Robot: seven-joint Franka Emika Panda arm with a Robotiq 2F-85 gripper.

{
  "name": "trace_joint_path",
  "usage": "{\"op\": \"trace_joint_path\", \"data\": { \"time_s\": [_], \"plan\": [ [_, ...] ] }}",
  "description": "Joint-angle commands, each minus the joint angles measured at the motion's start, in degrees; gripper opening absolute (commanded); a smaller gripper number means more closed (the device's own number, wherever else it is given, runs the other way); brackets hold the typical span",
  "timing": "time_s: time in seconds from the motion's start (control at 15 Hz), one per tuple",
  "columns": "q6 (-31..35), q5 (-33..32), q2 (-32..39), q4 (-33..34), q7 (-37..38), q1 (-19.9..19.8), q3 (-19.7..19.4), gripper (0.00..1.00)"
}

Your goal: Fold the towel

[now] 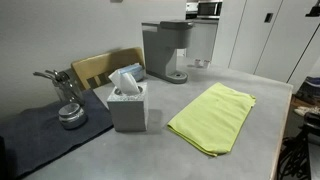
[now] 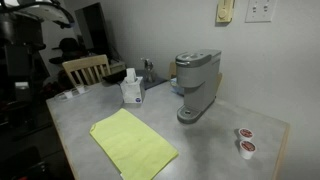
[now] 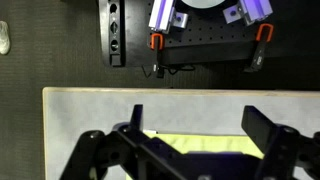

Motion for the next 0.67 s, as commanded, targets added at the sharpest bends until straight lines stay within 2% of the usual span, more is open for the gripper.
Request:
{"op": "trace_joint_path", "data": {
  "time_s": [0.0, 0.2, 0.6],
  "plan": [
    [-0.22, -0.25, 0.05, 0.14, 0.3, 0.61, -0.52, 1.0],
    [-0.22, -0.25, 0.05, 0.14, 0.3, 0.61, -0.52, 1.0],
    [14.06, 0.14, 8.97, 1.22, -8.8, 1.17, -5.58, 1.0]
  ]
}}
